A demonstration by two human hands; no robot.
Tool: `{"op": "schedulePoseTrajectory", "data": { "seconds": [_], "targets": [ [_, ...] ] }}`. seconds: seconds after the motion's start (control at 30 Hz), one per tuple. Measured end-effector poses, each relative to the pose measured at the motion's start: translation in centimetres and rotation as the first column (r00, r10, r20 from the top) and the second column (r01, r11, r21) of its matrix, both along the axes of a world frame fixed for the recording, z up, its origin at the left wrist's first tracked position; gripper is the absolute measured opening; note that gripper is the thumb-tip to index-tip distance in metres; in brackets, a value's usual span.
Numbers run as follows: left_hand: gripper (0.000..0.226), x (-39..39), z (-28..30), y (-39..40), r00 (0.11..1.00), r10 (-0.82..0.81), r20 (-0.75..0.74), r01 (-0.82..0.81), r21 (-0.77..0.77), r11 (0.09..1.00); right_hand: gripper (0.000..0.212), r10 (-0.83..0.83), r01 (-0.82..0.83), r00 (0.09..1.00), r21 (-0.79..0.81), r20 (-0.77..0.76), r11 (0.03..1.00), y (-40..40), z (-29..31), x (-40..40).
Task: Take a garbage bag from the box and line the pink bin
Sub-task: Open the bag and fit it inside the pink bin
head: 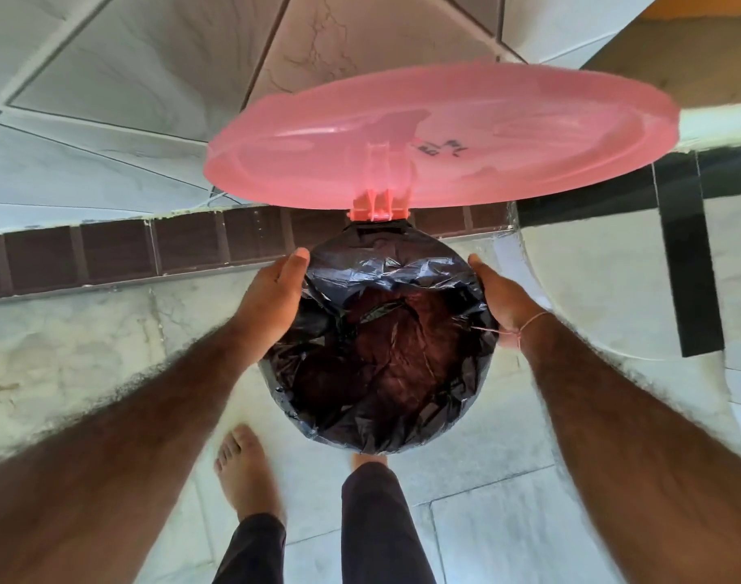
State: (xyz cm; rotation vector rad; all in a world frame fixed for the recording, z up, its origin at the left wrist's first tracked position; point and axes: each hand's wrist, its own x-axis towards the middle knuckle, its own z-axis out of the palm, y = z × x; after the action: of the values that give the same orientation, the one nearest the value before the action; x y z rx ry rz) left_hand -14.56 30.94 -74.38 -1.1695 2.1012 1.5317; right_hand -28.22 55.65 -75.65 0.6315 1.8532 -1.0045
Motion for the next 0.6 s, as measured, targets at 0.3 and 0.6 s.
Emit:
{"op": "schedulePoseTrajectory", "data": {
  "seconds": [0.3, 0.6],
  "targets": [
    [0.038, 0.8, -1.4, -1.7, 0.913, 0.391, 0.114, -0.406, 0.164, 0.899, 0.059, -0.588, 0.594, 0.804, -0.113, 0.085, 0.797, 4.1, -4.0, 5.0],
    [0.027, 9.4, -0.2, 3.4, 0.613, 0.786, 0.084, -0.790, 0.085, 0.607, 0.022, -0.806, 0.814, 0.580, -0.031, 0.123, 0.581, 2.9, -1.7, 16.7]
  ]
}}
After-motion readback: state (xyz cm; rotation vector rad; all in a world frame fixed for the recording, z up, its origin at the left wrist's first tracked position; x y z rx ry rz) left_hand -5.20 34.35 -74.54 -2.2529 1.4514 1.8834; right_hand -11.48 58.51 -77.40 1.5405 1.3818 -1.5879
